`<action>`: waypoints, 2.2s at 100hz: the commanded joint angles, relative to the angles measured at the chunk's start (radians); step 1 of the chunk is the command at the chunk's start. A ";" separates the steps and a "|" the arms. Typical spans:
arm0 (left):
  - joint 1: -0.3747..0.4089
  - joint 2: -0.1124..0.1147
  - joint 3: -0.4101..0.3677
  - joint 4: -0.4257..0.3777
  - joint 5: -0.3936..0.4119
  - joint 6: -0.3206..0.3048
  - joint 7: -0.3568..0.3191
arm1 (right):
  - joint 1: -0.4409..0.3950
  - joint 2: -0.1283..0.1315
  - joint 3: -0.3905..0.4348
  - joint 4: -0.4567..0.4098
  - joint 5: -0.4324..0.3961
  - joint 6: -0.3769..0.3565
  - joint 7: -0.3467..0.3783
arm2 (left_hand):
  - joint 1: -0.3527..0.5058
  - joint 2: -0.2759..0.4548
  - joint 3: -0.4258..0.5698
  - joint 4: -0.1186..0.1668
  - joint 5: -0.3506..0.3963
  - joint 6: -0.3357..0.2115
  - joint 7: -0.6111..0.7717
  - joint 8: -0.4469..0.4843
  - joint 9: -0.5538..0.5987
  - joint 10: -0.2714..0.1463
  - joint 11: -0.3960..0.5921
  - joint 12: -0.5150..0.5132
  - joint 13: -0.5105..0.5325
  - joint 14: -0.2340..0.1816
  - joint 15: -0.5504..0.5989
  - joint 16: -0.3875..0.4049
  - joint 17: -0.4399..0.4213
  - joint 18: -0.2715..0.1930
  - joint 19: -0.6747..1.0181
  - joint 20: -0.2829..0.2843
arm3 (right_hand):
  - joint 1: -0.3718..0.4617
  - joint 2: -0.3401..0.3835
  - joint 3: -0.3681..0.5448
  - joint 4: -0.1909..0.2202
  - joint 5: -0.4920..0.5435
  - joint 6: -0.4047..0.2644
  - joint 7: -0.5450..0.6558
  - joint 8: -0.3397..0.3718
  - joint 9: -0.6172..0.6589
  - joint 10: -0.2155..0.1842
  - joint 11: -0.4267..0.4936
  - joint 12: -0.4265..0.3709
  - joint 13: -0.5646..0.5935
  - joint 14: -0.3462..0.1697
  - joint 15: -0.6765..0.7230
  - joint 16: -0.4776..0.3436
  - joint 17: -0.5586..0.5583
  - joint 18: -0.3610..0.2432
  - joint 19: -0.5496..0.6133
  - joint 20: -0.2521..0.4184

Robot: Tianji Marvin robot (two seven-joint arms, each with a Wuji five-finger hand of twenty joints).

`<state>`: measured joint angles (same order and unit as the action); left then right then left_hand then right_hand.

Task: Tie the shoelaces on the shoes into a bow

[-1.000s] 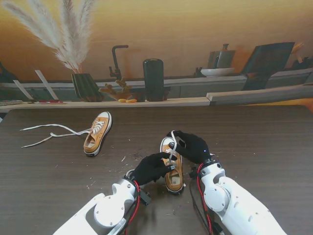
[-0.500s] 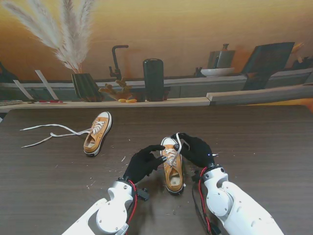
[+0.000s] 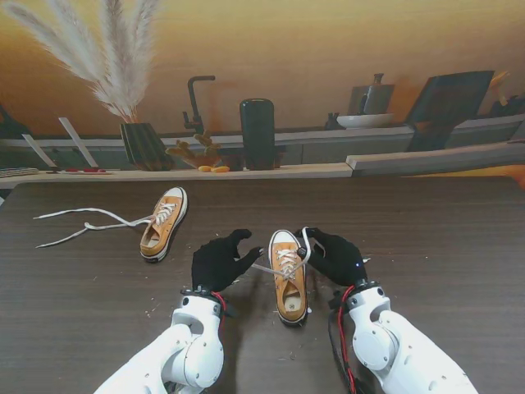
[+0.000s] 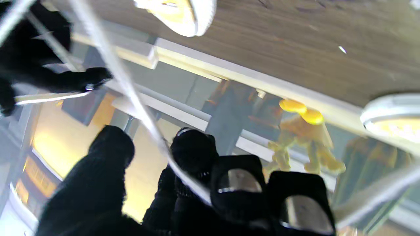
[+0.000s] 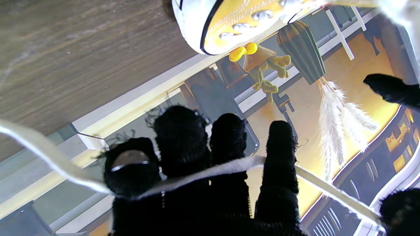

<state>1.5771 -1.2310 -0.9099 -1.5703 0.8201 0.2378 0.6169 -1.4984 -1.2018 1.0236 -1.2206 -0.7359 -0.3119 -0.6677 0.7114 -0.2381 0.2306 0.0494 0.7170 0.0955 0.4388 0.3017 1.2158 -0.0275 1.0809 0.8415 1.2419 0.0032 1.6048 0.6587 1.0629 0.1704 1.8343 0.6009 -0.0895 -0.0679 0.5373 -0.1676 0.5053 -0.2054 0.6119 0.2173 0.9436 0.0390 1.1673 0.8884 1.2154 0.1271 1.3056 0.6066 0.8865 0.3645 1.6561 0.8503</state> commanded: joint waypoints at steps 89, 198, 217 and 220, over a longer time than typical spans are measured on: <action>-0.087 0.207 0.032 -0.297 0.280 0.285 -1.099 | -0.054 0.020 0.059 -0.043 -0.035 0.006 0.004 | 0.234 -0.141 0.014 0.043 0.024 -0.078 0.034 -0.016 0.034 -0.046 0.018 -0.045 0.033 -0.101 -0.029 -0.048 0.023 -0.131 0.176 -0.057 | 0.034 -0.071 0.157 -0.001 -0.009 -0.002 0.008 0.007 0.030 -0.021 0.021 0.021 0.037 -0.007 0.041 0.001 0.044 0.006 0.068 -0.001; -0.089 0.134 -0.111 -0.007 -1.216 -0.023 -1.201 | -0.040 0.019 0.050 -0.064 -0.027 0.017 0.025 | 0.337 -0.061 -0.143 0.020 0.075 -0.290 0.119 0.022 -0.132 0.057 -0.186 -0.002 -0.093 0.001 -0.245 0.026 -0.151 -0.046 0.051 -0.116 | 0.035 -0.087 0.191 -0.003 -0.013 0.002 0.007 0.008 0.026 -0.022 0.022 0.021 0.036 -0.013 0.042 0.001 0.045 0.002 0.069 -0.004; -0.076 0.110 -0.123 0.027 -1.351 -0.051 -1.221 | -0.037 0.020 0.047 -0.064 -0.027 0.019 0.033 | 0.360 -0.021 -0.181 -0.012 0.039 -0.317 0.092 0.024 -0.168 0.057 -0.210 0.004 -0.133 0.007 -0.260 0.035 -0.174 -0.063 0.059 -0.086 | 0.034 -0.087 0.192 -0.003 -0.011 -0.001 0.007 0.008 0.027 -0.023 0.022 0.021 0.037 -0.014 0.043 0.001 0.045 0.002 0.069 -0.005; -0.073 0.107 -0.126 0.030 -1.370 -0.055 -1.223 | -0.037 0.021 0.046 -0.064 -0.026 0.019 0.035 | 0.361 -0.021 -0.182 -0.012 0.034 -0.319 0.087 0.021 -0.171 0.058 -0.214 0.003 -0.136 0.007 -0.261 0.036 -0.178 -0.064 0.060 -0.085 | 0.034 -0.087 0.192 -0.003 -0.010 0.000 0.008 0.008 0.027 -0.023 0.022 0.021 0.037 -0.015 0.043 0.001 0.045 0.002 0.069 -0.005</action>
<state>1.4926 -1.1130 -1.0316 -1.5417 -0.5458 0.1948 -0.5794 -1.5377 -1.1847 1.0707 -1.2794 -0.7646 -0.2961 -0.6513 1.0354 -0.2702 0.1013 0.0633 0.7740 -0.0592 0.5335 0.3388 1.0587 0.0259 0.8818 0.8282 1.1161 0.0215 1.3483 0.6590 0.8861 0.1362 1.8221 0.4964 -0.0583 -0.1510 0.7046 -0.1669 0.5059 -0.2052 0.6131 0.2174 0.9605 0.0322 1.1673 0.8884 1.2171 0.1244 1.3199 0.6066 0.9225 0.3658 1.6740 0.8503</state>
